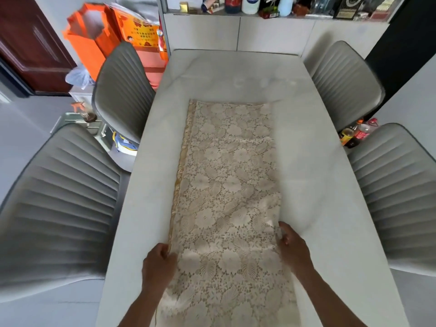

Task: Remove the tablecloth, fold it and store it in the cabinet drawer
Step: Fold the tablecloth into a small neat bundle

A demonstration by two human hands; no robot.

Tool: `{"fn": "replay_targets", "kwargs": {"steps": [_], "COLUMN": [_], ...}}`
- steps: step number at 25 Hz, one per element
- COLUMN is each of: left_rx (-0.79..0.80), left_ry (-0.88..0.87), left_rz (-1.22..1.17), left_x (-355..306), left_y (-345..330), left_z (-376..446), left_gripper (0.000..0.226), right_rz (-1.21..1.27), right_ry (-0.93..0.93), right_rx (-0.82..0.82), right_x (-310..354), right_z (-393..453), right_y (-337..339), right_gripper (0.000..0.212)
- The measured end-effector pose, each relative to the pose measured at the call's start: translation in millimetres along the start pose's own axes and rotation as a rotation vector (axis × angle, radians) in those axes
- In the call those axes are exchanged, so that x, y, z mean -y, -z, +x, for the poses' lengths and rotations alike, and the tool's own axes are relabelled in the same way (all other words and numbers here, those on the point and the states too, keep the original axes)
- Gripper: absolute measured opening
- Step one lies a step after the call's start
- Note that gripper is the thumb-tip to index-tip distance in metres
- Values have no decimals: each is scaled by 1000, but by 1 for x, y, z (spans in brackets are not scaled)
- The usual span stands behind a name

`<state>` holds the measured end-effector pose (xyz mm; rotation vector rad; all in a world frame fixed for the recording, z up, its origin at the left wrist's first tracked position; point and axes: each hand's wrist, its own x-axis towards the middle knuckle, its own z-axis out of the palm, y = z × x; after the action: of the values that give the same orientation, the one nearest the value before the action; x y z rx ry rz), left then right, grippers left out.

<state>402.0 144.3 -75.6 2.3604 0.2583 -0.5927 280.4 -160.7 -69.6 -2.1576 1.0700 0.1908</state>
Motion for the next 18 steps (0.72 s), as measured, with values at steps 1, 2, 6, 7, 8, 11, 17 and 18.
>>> {"fn": "replay_targets", "kwargs": {"steps": [1,2,6,7,8,11,17,18], "left_rx": [-35,-84,-242,-249,-248,-190,122,171], "left_ry": [3,-14,-161,-148,-106,-59,-532,-578], "left_rz": [22,38,83,104,122,123,115,110], "left_x": [4,5,-7,-8,-9,-26,-186,-218], "left_y": [7,12,13,14,16,17,-41,-61], "left_z": [3,5,6,7,8,6,-64,-79], "left_gripper": [14,21,11,1,8,11,7,9], "right_rz": [0,9,45,33,12,-60,640,653], "right_ry": [23,22,-47,-45,-38,102,164,142], "right_rx": [-7,-26,9,50,73,1,414,403], "right_x": [10,18,20,21,23,39,92,90], "right_z": [3,6,2,-1,-2,3,6,18], "right_y": [-8,-14,-17,-16,-15,-7,65,86], "right_gripper": [43,42,40,41,43,48,56,55]}}
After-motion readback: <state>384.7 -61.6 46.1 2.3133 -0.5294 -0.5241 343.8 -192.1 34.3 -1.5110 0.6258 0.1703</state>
